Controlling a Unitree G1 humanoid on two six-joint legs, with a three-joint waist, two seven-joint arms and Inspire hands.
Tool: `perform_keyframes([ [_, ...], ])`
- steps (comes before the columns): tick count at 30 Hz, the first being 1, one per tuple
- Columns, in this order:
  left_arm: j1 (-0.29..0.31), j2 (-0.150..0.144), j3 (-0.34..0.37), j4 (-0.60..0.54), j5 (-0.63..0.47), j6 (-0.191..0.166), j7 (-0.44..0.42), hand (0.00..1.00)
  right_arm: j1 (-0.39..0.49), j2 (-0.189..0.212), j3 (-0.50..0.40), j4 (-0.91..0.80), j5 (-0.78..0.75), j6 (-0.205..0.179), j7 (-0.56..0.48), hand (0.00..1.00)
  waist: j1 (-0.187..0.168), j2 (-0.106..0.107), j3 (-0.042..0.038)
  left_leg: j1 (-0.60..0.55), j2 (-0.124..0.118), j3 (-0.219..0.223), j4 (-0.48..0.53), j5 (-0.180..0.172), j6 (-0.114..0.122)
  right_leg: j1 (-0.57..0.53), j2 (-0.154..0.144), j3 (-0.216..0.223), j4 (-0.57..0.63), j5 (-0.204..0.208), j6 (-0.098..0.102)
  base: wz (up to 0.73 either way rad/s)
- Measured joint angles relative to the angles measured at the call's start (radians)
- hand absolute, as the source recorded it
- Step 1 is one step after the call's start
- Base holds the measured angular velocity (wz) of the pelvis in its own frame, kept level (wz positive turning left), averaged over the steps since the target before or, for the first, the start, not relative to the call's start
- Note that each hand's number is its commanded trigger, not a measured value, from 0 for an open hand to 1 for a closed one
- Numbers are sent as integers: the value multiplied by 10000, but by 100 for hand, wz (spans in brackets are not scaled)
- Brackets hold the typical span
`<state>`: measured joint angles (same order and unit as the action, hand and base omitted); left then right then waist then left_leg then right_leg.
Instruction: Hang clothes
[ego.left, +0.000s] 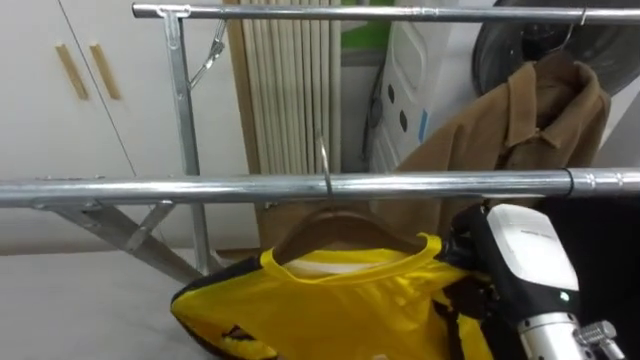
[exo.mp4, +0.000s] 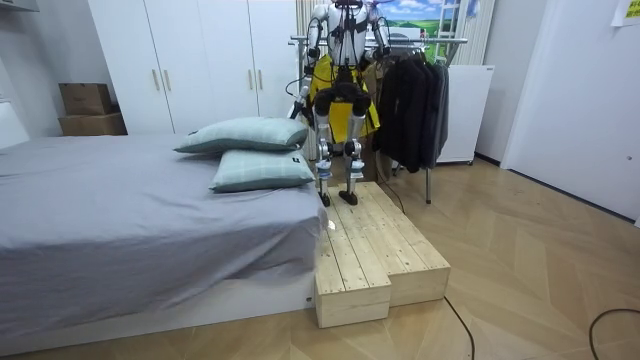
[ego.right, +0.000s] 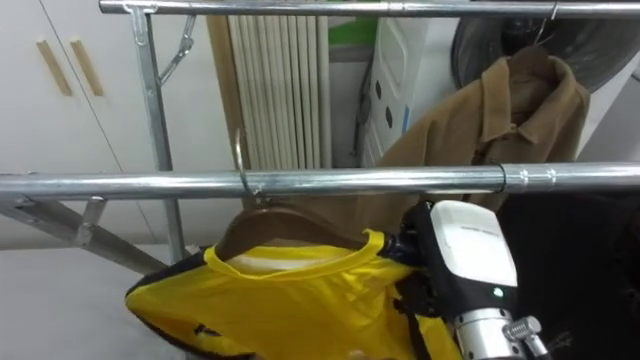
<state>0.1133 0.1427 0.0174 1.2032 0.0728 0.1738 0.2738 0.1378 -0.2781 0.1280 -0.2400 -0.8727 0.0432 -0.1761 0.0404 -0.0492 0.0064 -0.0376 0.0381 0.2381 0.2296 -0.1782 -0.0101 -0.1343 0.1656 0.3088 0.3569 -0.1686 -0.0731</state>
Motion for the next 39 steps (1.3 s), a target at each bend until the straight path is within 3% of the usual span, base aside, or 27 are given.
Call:
perform_keyframes([
  [11, 172, 66, 10, 143, -25, -143, -36, 0, -230, 122, 6, -8, 489, -5, -54, 100, 199, -21, 58, 411, 60, 10, -372, -11, -134, 659, 90, 278, -840, 122, -179, -1],
  [19, 254, 95, 189, 142, -14, -143, 7, 0, -365, 452, 7, 0, 493, -3, -68, 100, 197, -97, 73, 521, 81, -16, -456, -10, -136, 859, 89, 338, -1009, 135, -202, 0],
  [39, 329, 19, 205, 364, -2, -285, 175, 0, -395, 857, 13, 387, 523, -8, -68, 100, 182, 0, 127, 896, 91, -38, -632, -6, -144, 1233, 99, 400, -1215, 158, -241, 0],
])
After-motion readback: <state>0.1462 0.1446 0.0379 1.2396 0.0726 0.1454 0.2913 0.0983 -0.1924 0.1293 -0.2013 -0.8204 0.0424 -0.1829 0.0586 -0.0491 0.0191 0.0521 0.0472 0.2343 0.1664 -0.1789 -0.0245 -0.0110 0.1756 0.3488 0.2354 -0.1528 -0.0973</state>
